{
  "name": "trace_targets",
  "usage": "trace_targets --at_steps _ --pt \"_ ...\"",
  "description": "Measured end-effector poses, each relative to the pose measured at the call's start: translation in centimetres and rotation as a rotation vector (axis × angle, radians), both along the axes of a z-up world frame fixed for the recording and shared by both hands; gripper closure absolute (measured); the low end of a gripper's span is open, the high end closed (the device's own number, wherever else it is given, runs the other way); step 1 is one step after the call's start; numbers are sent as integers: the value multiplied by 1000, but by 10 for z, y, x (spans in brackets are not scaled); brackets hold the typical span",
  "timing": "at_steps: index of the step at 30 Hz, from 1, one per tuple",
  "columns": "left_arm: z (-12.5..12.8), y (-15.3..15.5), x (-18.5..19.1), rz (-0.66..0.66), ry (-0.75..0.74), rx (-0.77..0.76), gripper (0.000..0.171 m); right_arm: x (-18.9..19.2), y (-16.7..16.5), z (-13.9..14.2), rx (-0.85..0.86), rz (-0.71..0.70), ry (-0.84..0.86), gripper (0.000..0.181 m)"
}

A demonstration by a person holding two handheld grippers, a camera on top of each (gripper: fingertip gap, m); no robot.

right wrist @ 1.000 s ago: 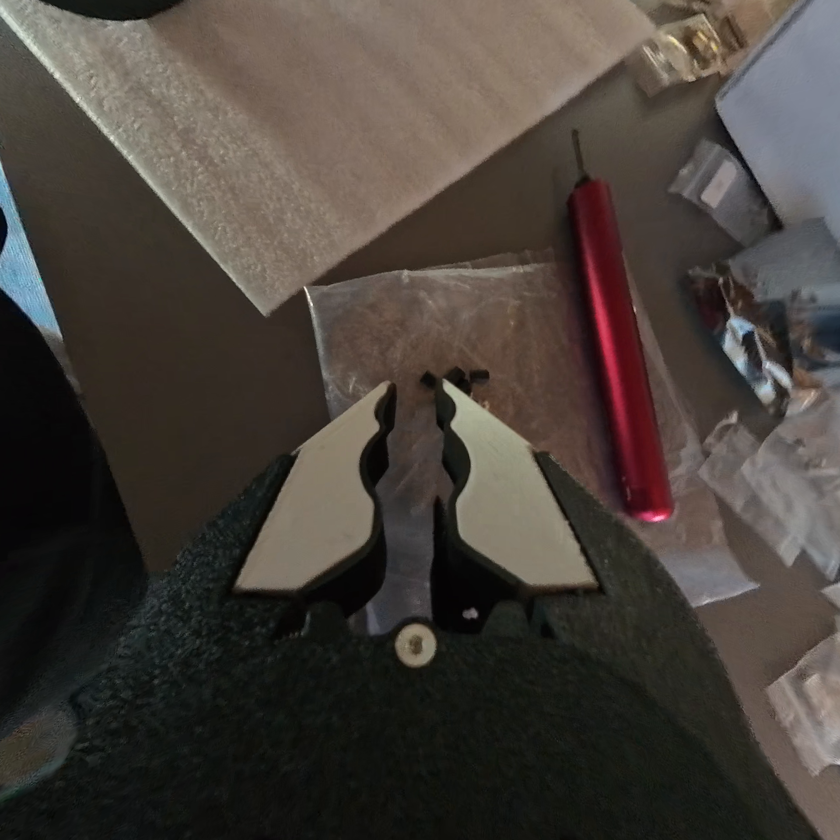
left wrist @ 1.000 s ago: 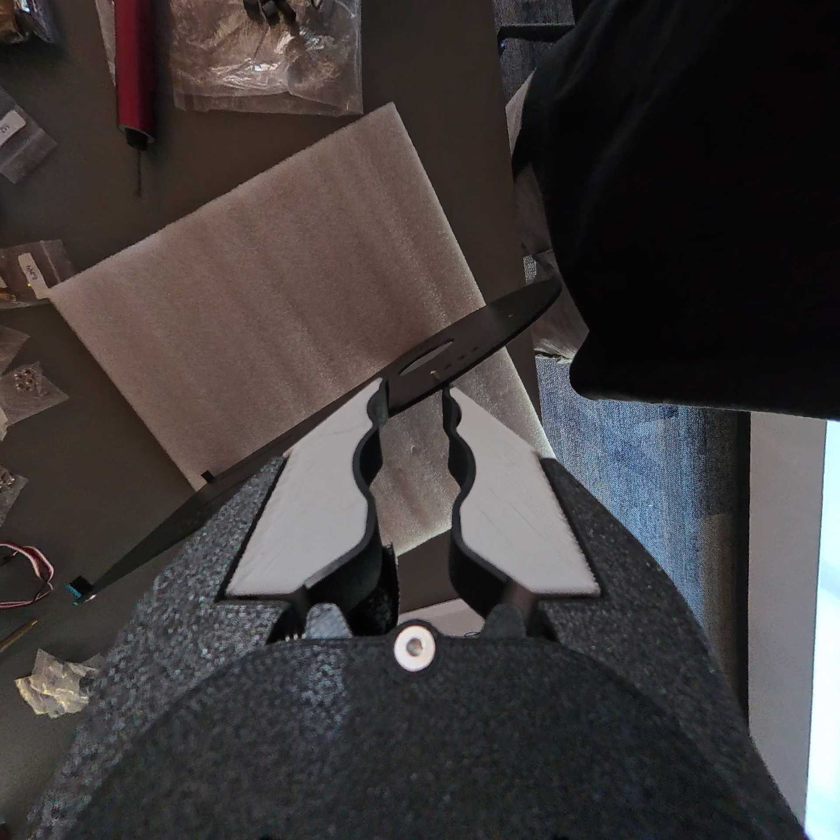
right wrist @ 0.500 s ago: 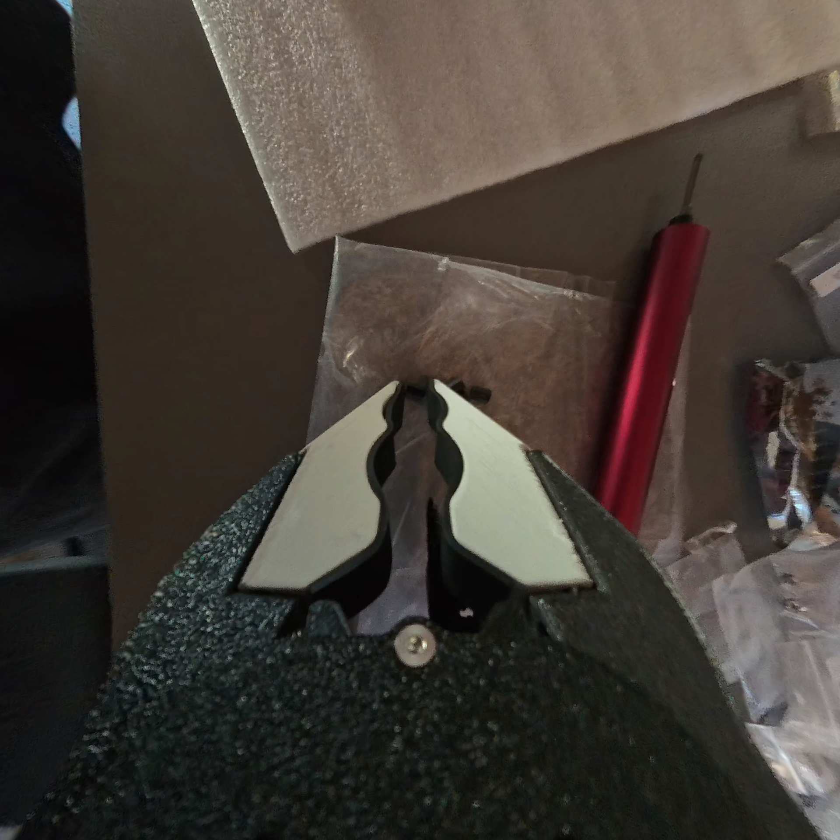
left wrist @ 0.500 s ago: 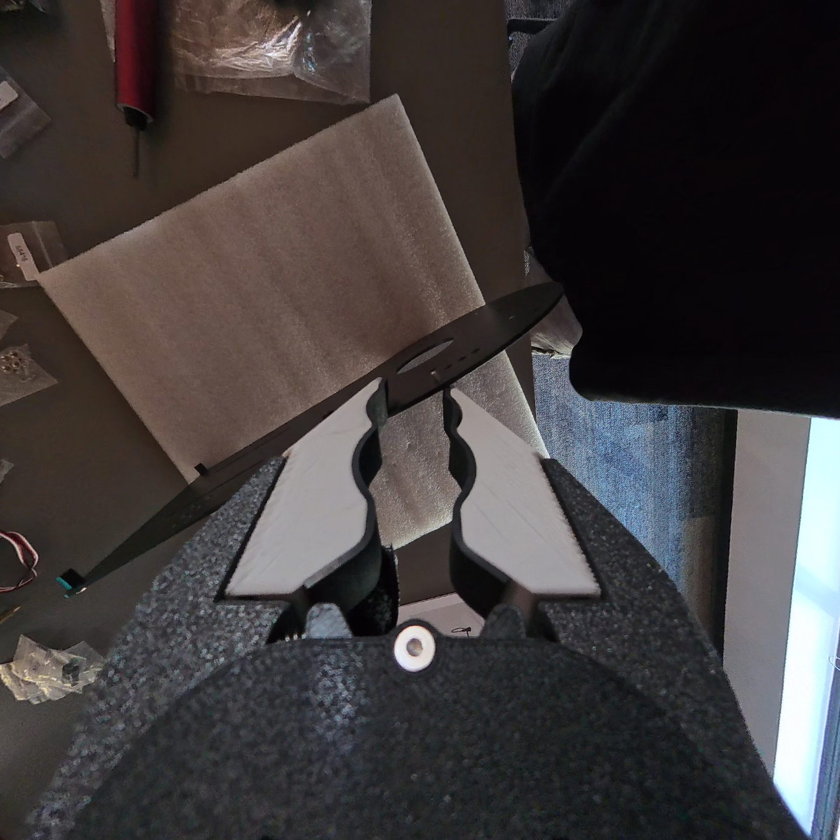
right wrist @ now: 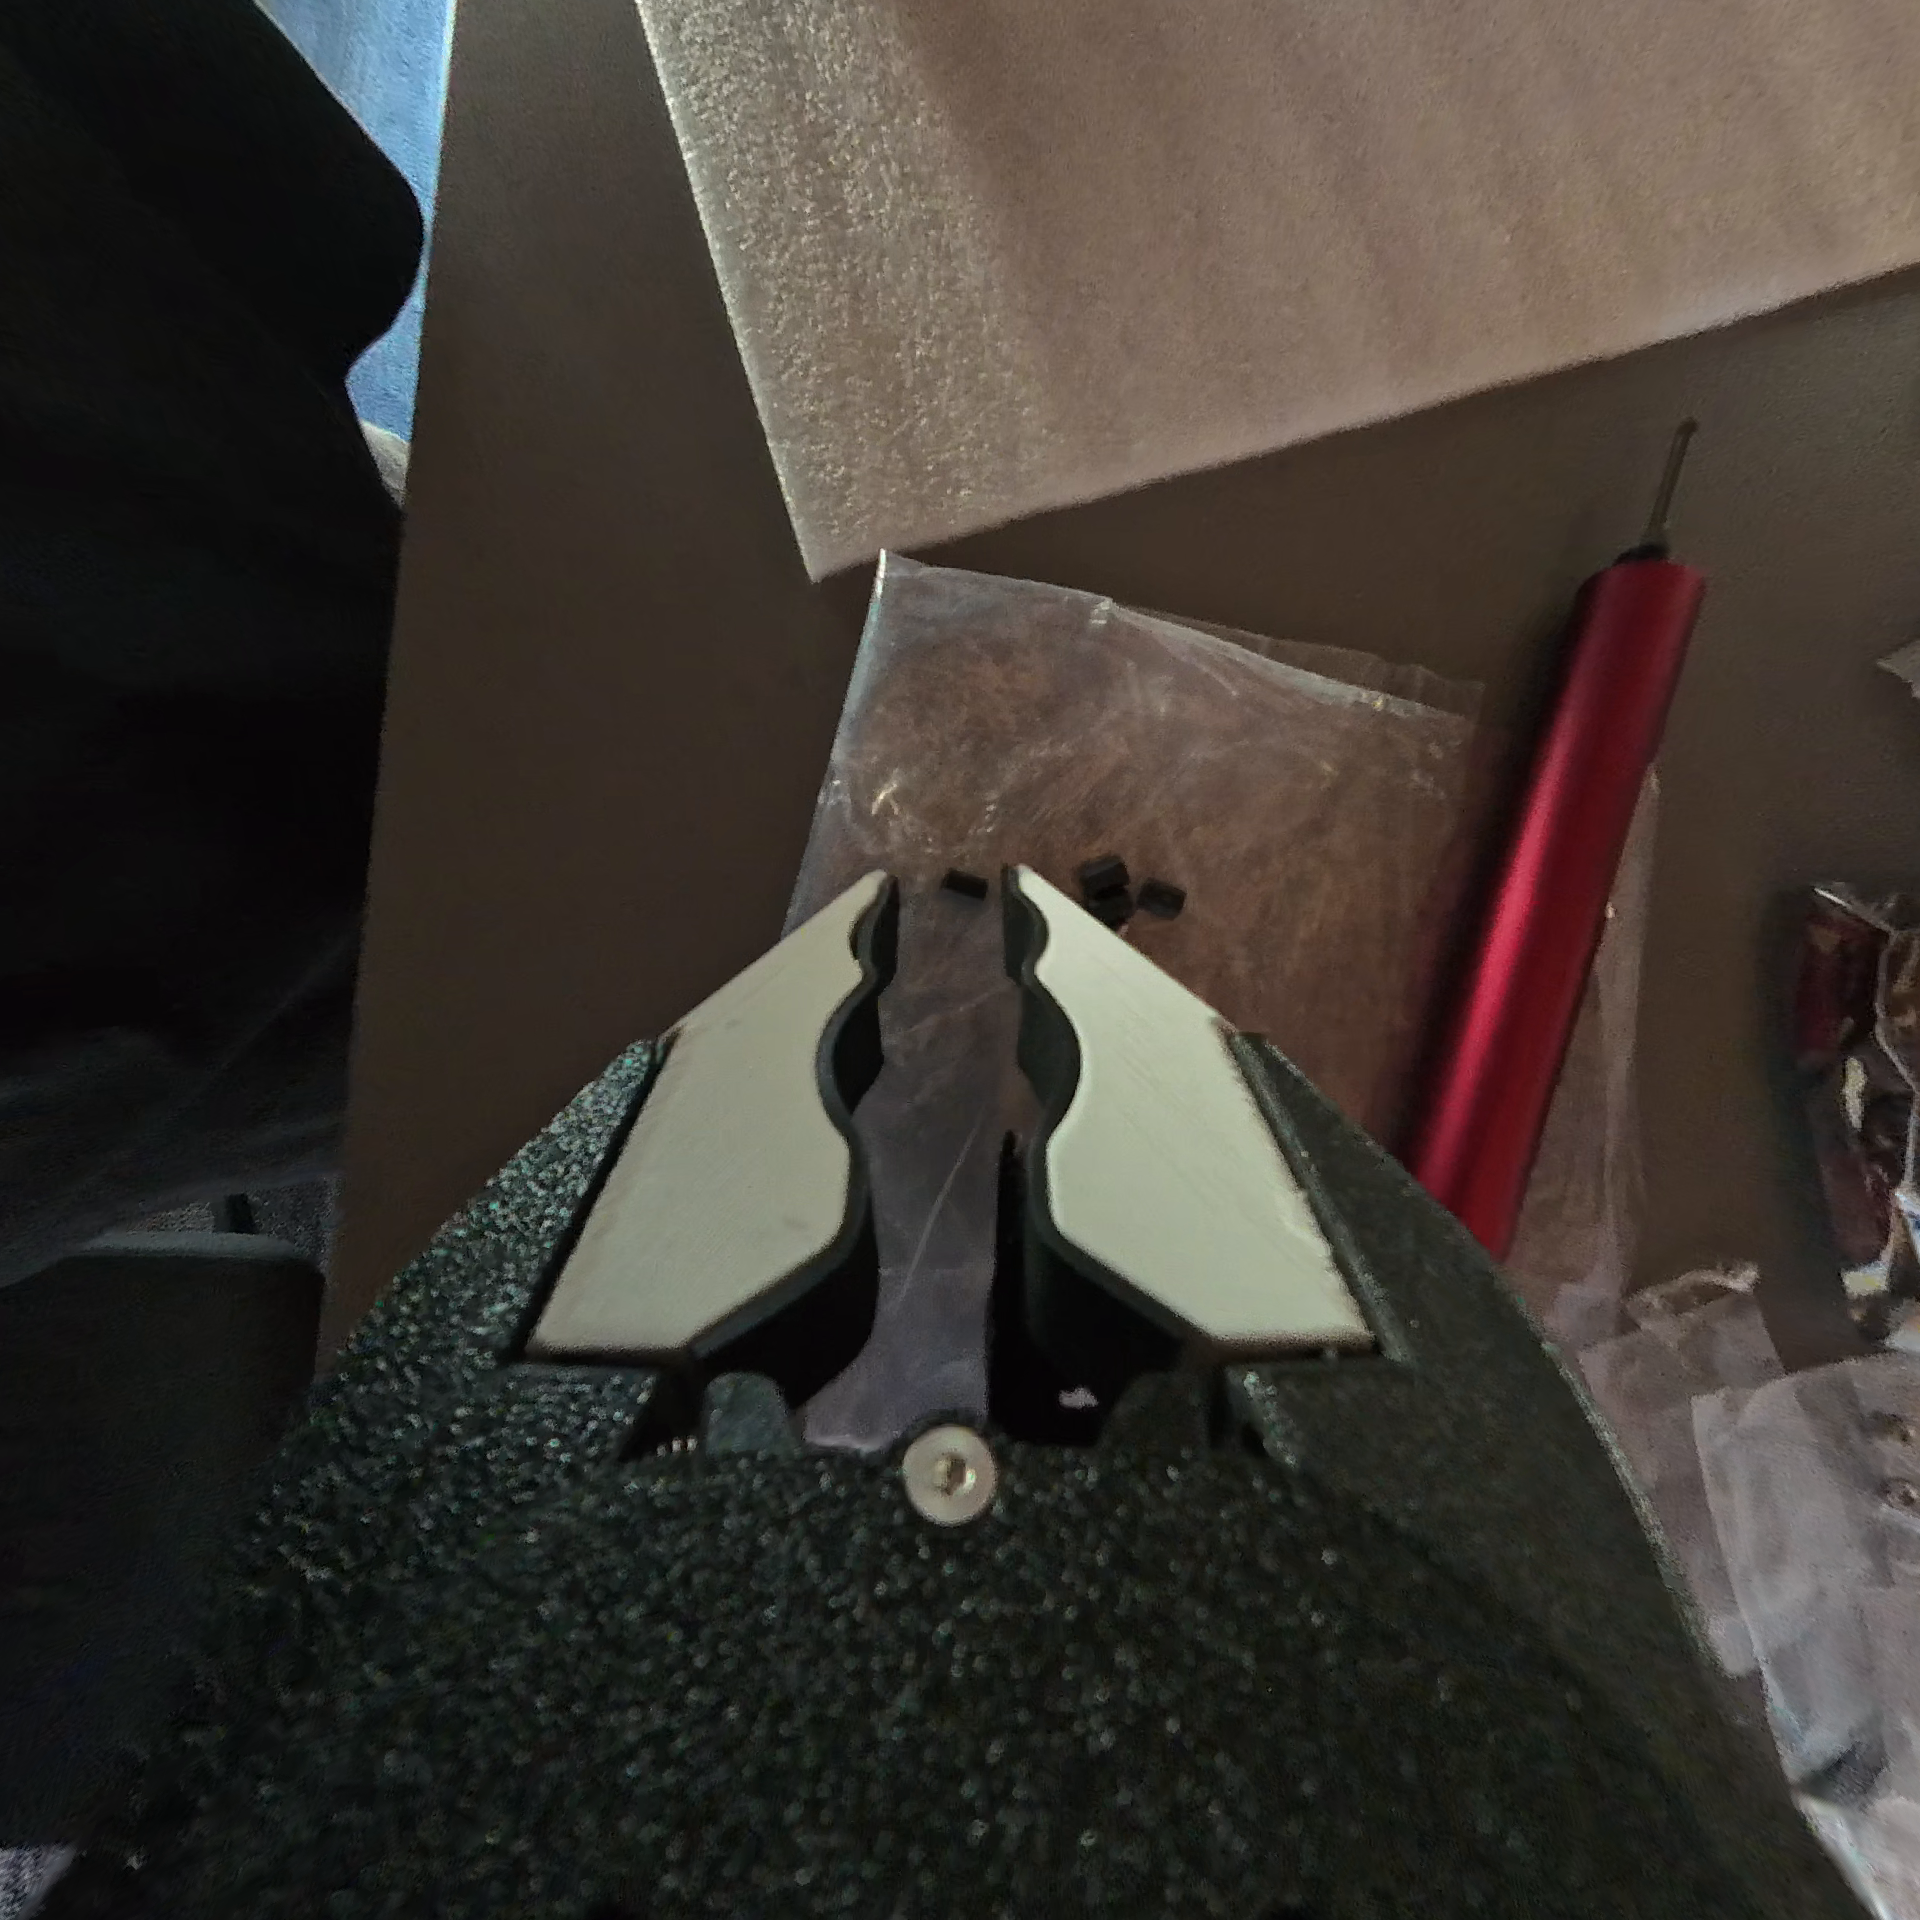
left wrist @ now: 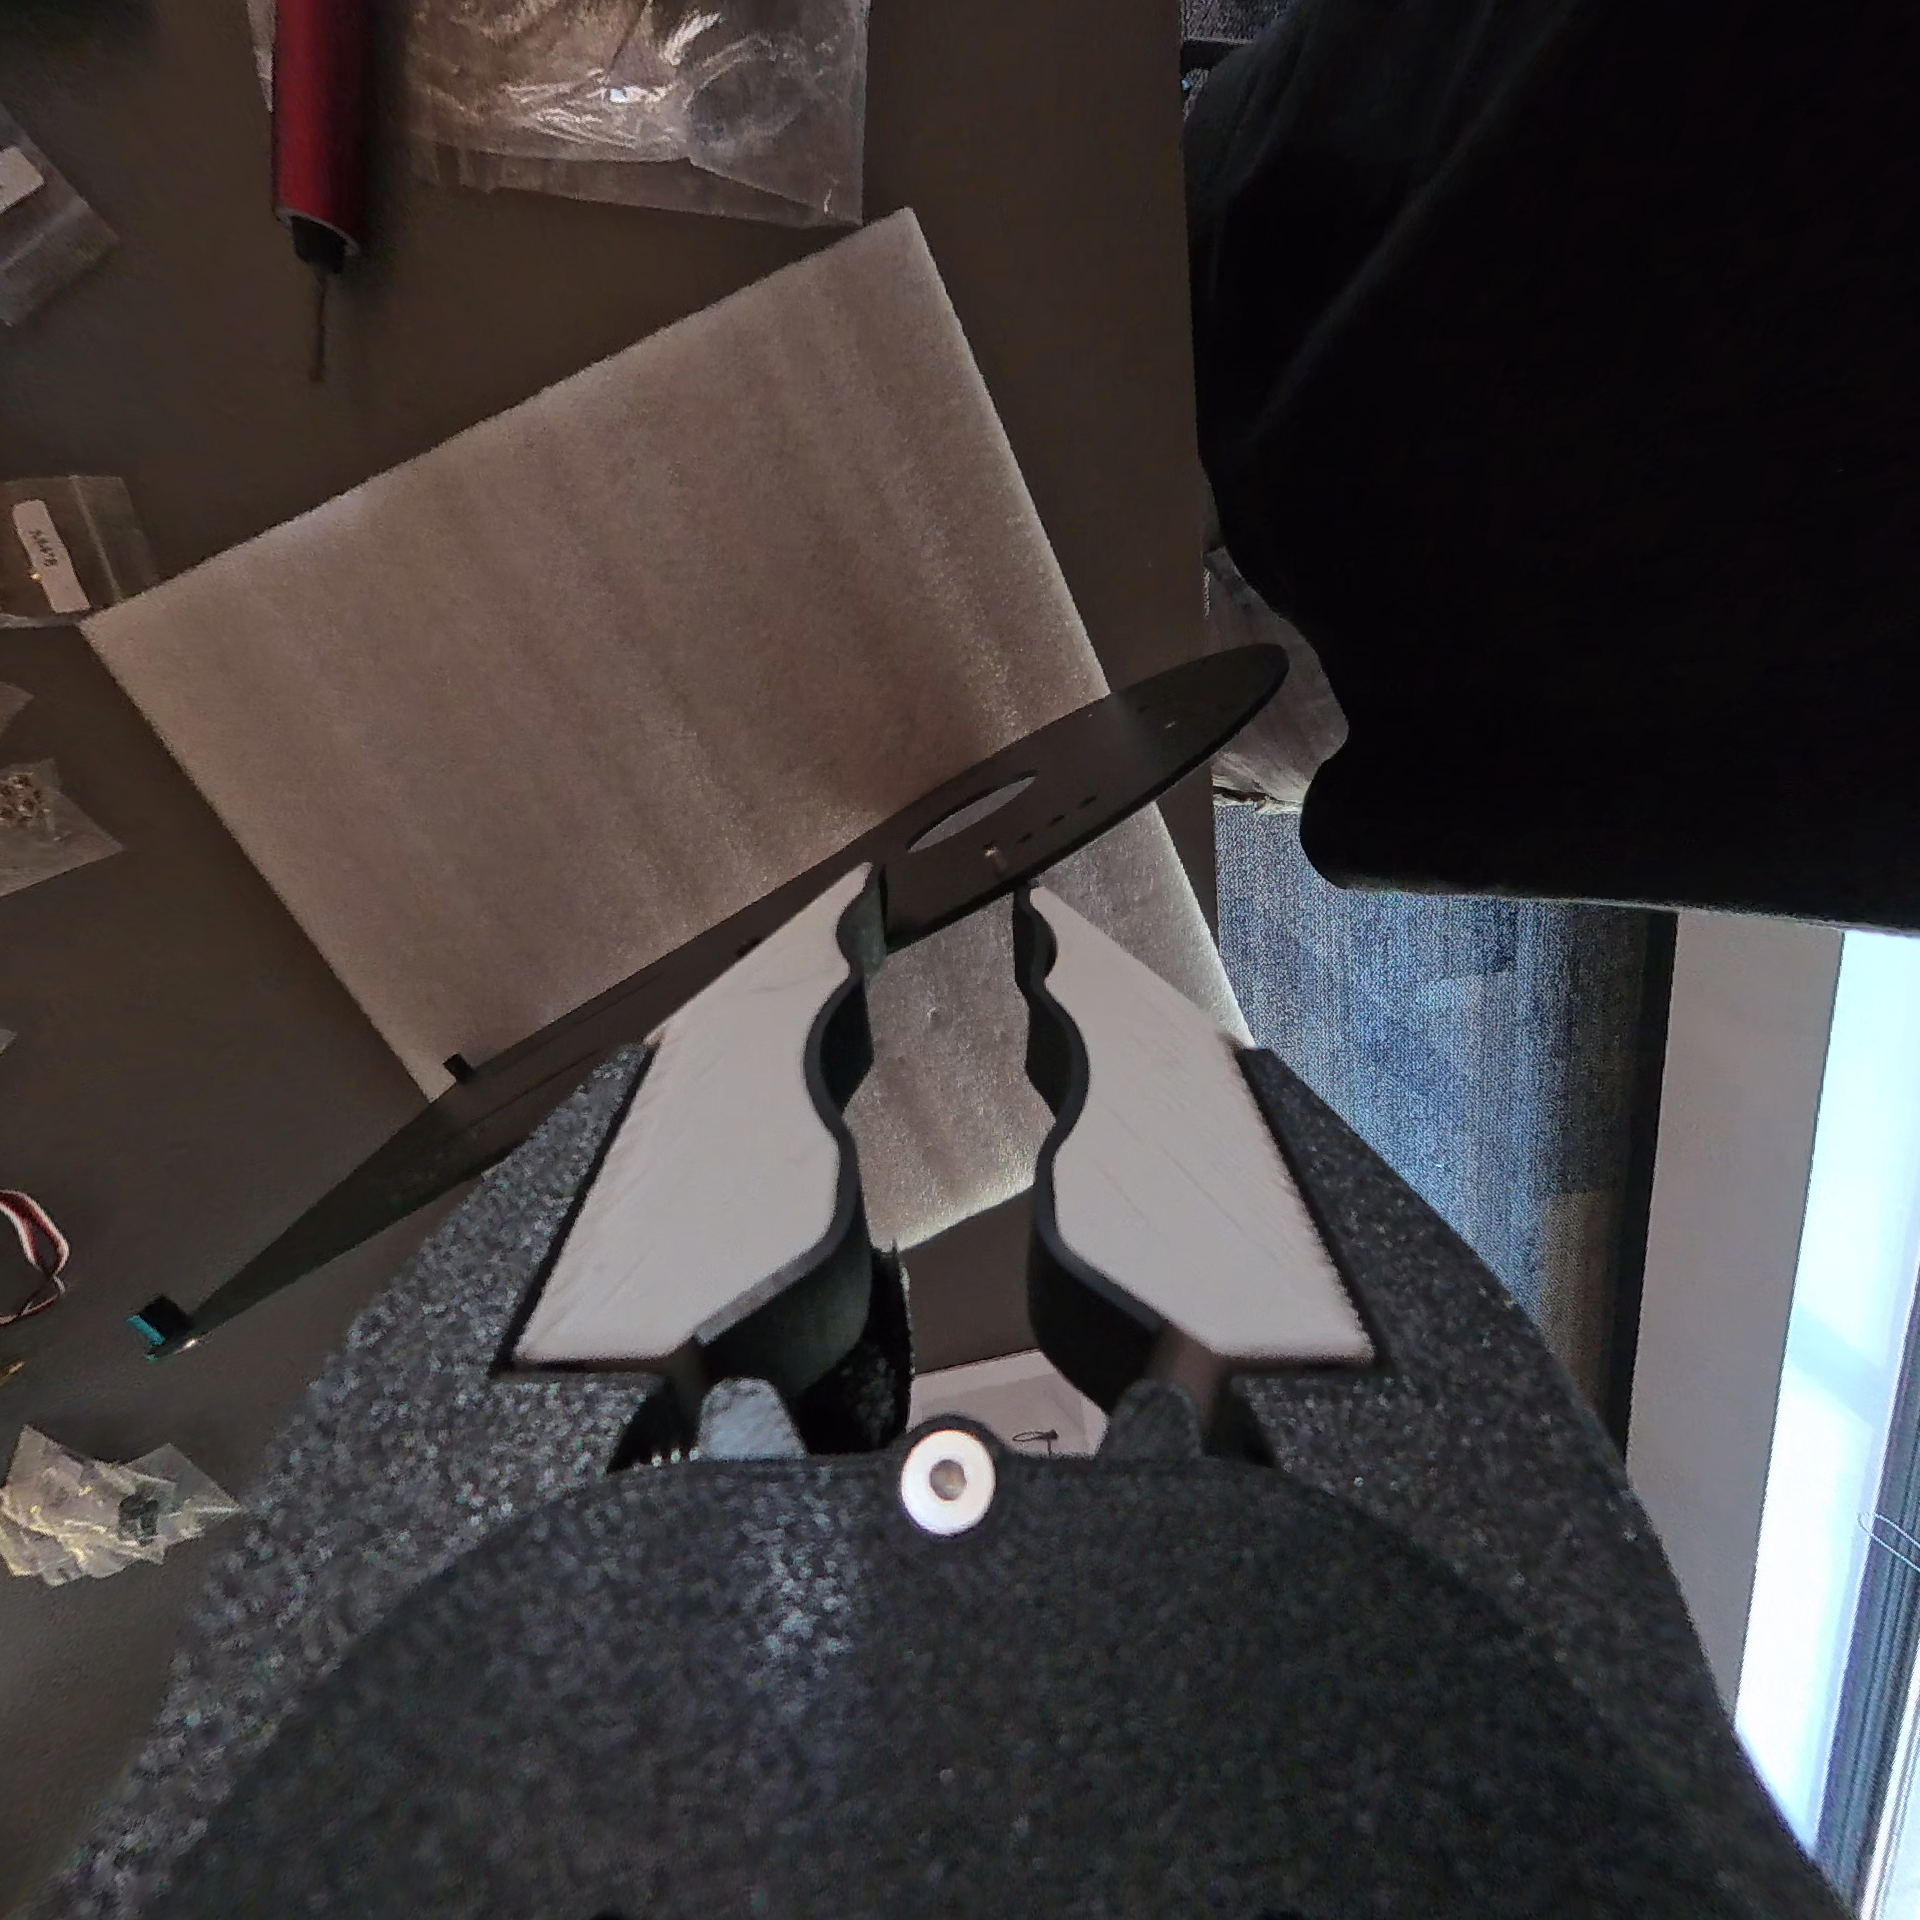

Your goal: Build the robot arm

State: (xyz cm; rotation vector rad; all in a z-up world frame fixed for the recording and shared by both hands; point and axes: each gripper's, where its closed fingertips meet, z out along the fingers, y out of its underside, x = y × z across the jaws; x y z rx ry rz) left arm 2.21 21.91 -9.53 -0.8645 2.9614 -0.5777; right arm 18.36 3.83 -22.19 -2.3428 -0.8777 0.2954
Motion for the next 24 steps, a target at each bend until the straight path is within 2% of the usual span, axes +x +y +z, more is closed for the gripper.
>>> trace_targets --at_steps 4,10,14,21,24 --pt "0 1 -2 5 6 3 148 -6 -7 -6 -38 28 59 165" --pt "0 1 -2 9 4 3 148 1 -18 -3 -45 -8 60 166" --pt "0 1 -2 9 7 2 148 4 -16 -3 -20 -26 75 165" --pt "0 1 -3 7 16 9 148 -2 -13 -8 -21 25 66 166" --pt "0 1 -2 8 17 8 148 -3 -14 -8 -19 35 57 175"
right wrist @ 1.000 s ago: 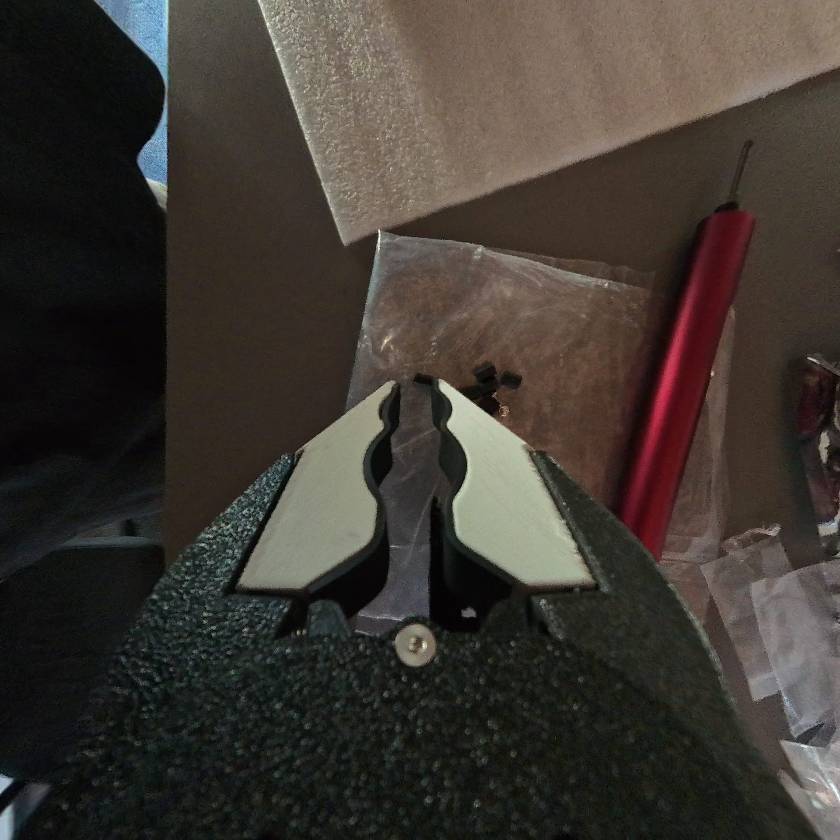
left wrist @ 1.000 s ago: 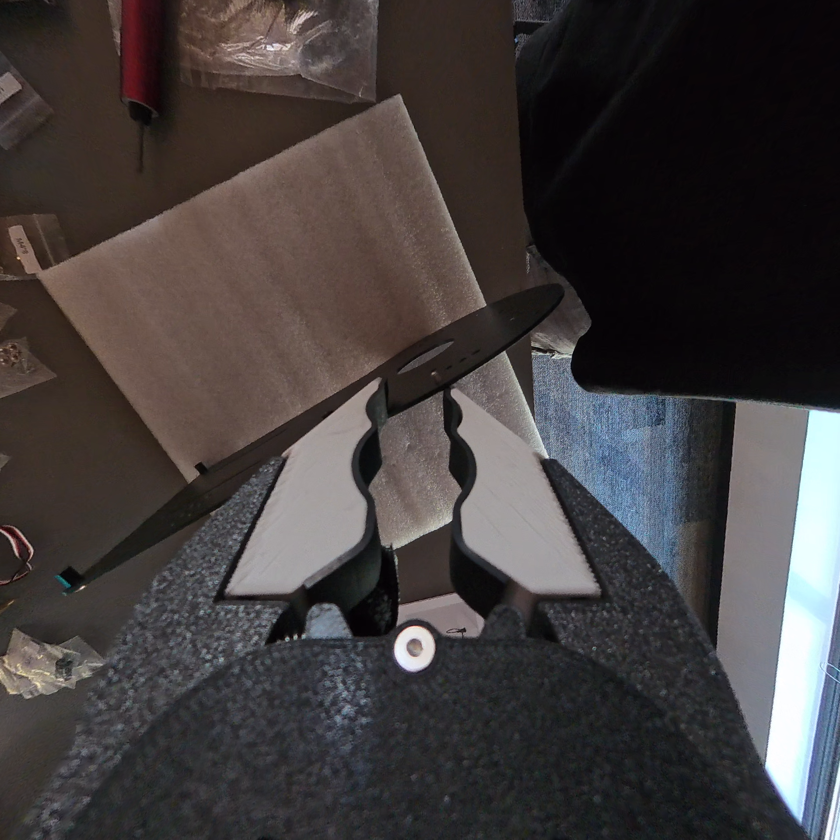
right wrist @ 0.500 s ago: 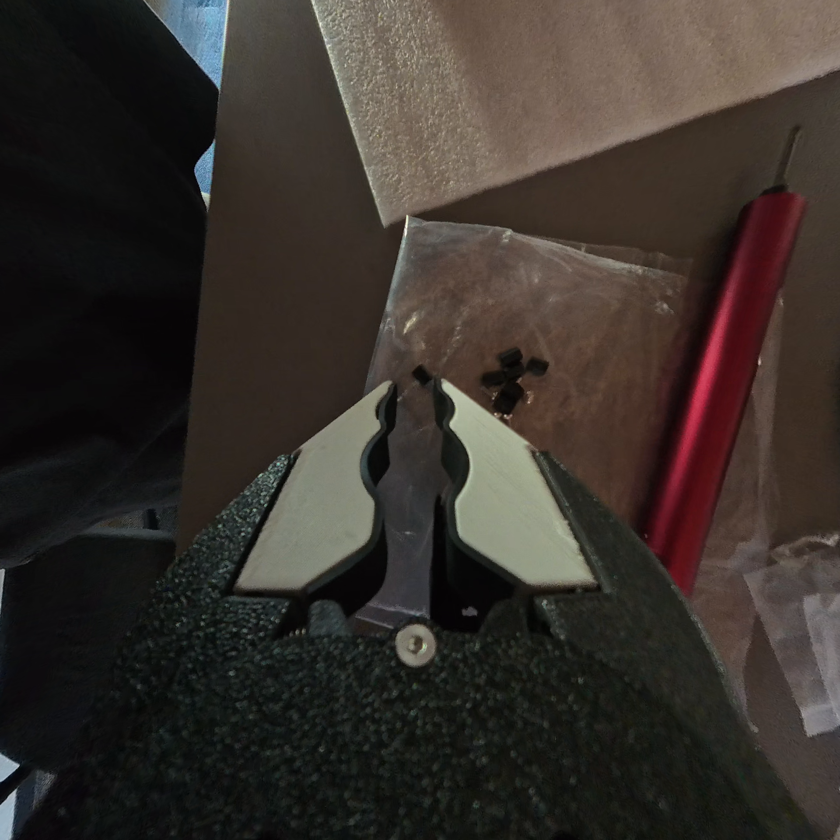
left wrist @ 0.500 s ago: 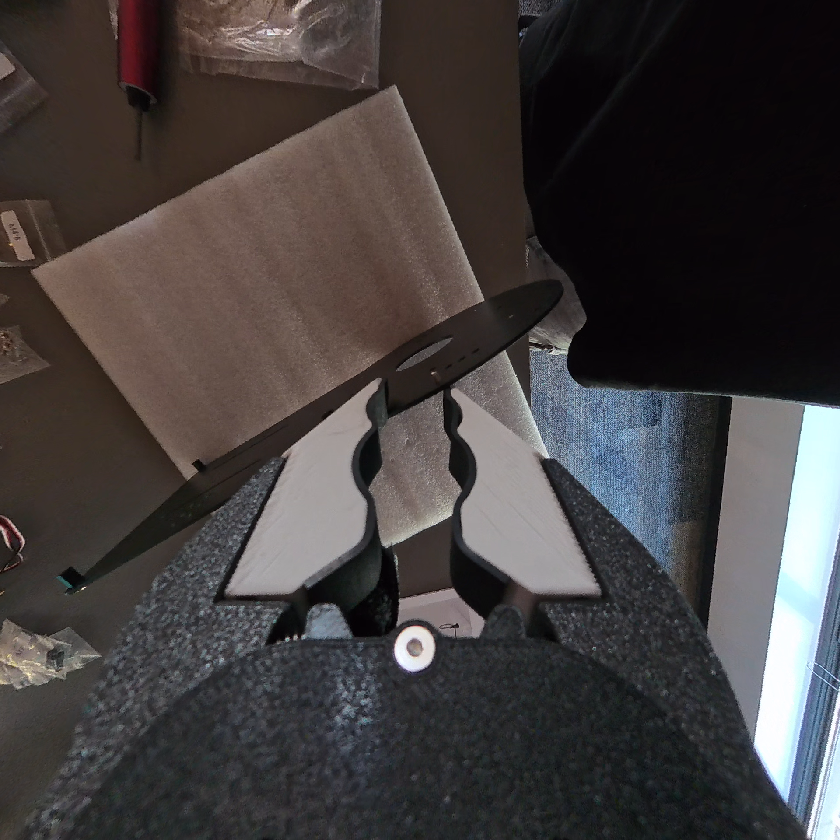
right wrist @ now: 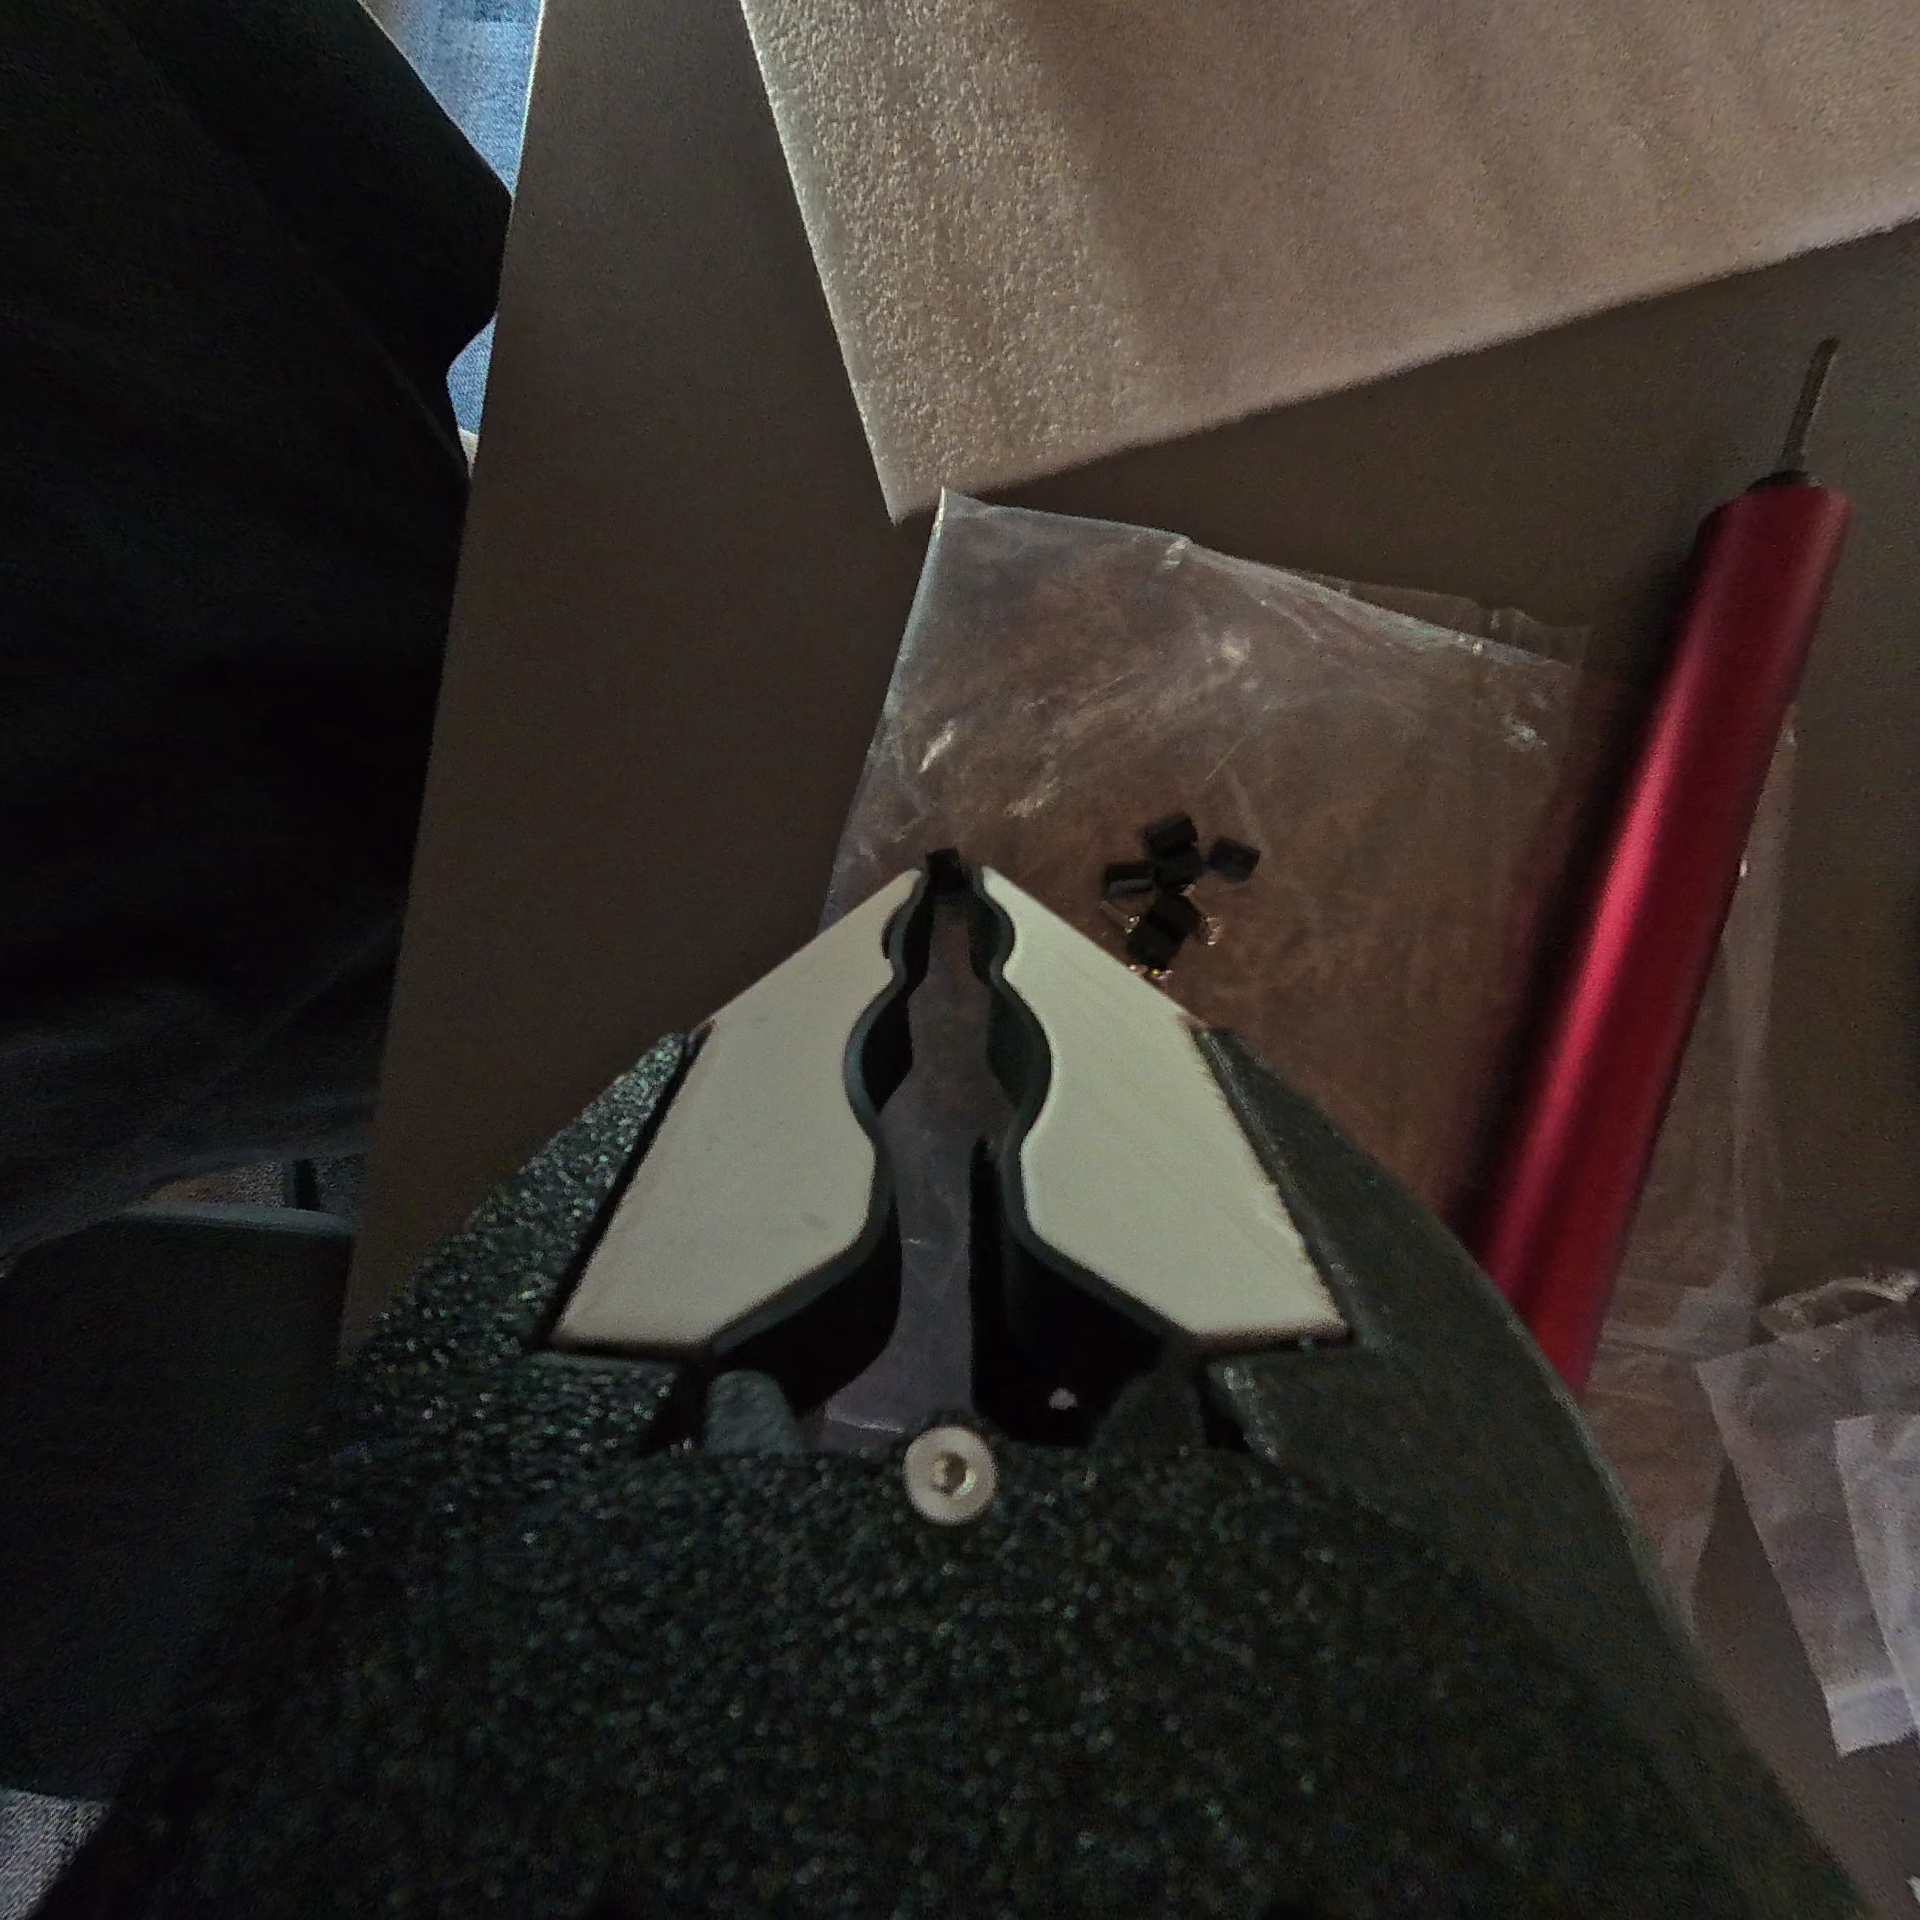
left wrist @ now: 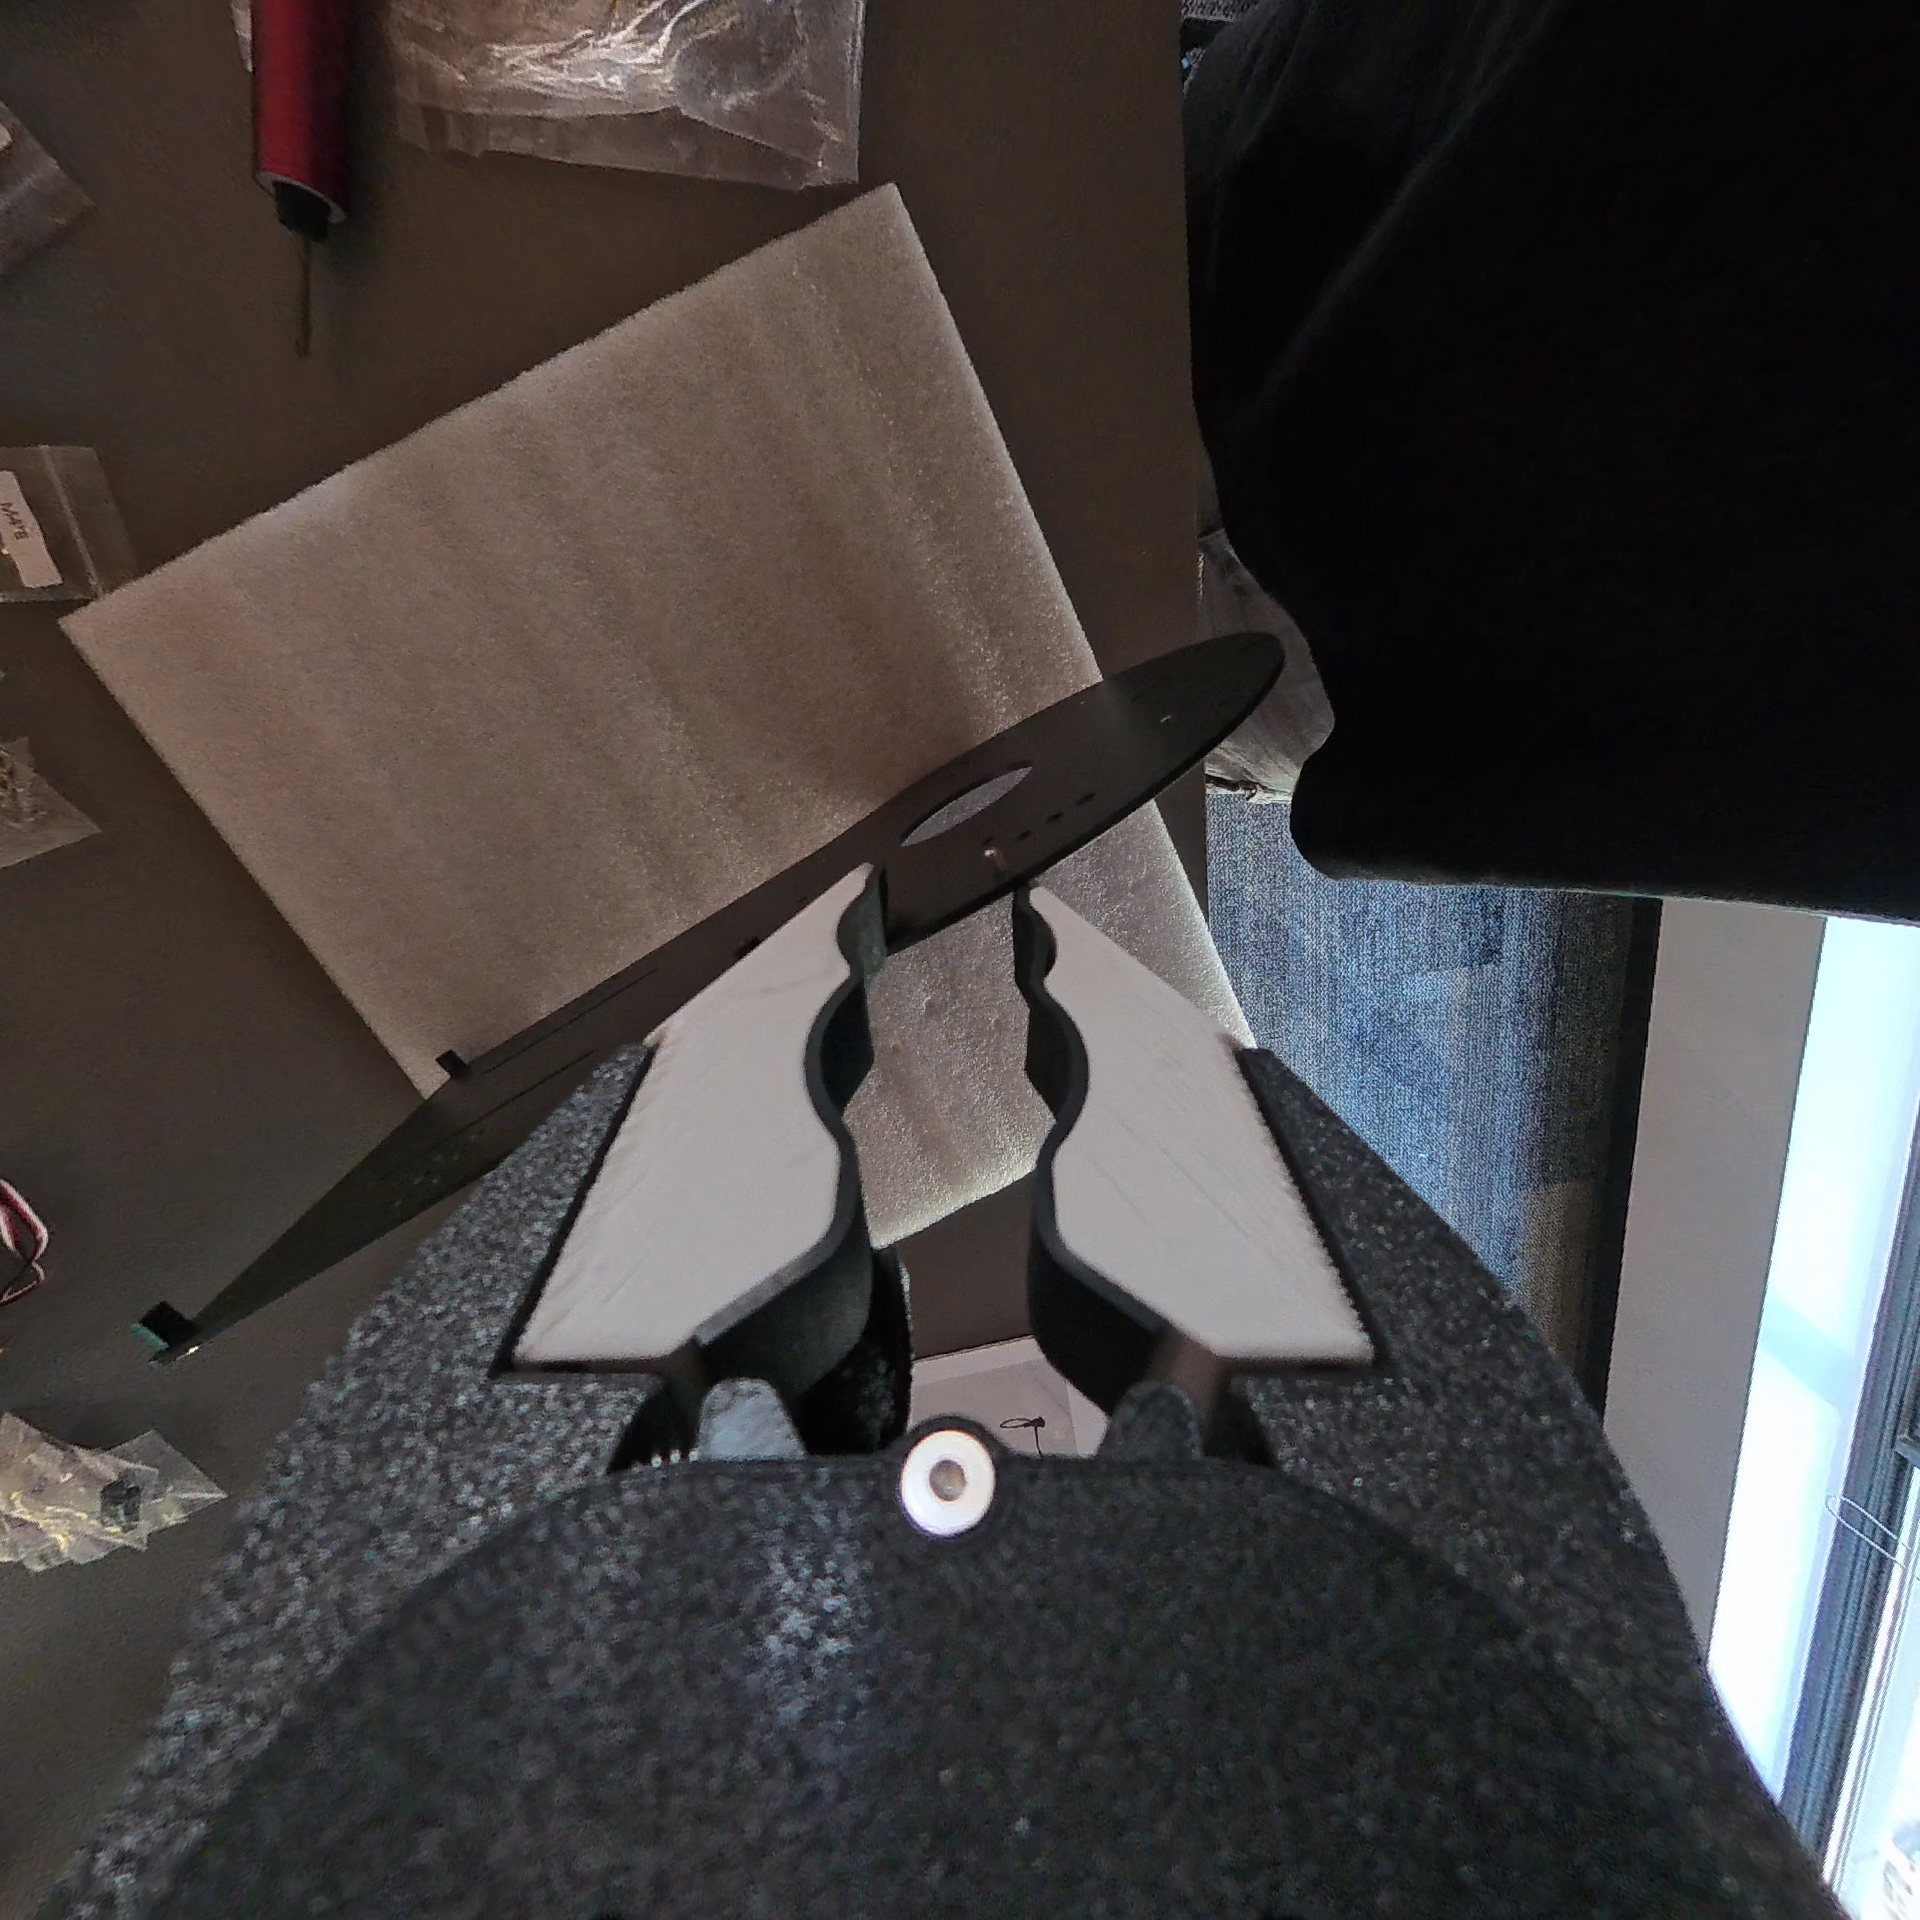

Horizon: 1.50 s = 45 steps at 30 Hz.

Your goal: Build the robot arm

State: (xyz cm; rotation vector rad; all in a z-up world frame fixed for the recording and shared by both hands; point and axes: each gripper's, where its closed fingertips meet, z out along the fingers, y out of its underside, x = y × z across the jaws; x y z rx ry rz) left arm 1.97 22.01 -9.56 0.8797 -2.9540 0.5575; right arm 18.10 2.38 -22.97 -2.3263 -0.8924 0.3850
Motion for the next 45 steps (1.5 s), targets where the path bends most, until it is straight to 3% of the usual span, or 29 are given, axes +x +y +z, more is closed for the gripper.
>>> trace_targets --at_steps 7,14,16,19,24,29,45 --pt "0 -1 3 3 0 -15 148 -1 18 20 105 -63 -46 176" --pt "0 -2 4 10 3 -14 148 -75 113 126 514 -87 -110 176" --pt "0 -2 5 11 5 -14 148 -97 139 144 594 -82 -141 176" --pt "0 -2 4 11 11 -12 148 -116 168 148 656 -73 -226 176" --pt "0 -3 5 5 14 -9 148 -140 183 148 715 -18 -340 176" --pt "1 -5 9 1 12 -24 148 -149 189 150 778 31 -475 176" --pt "1 -6 11 -9 22 -19 148 -147 190 154 790 128 -618 176"
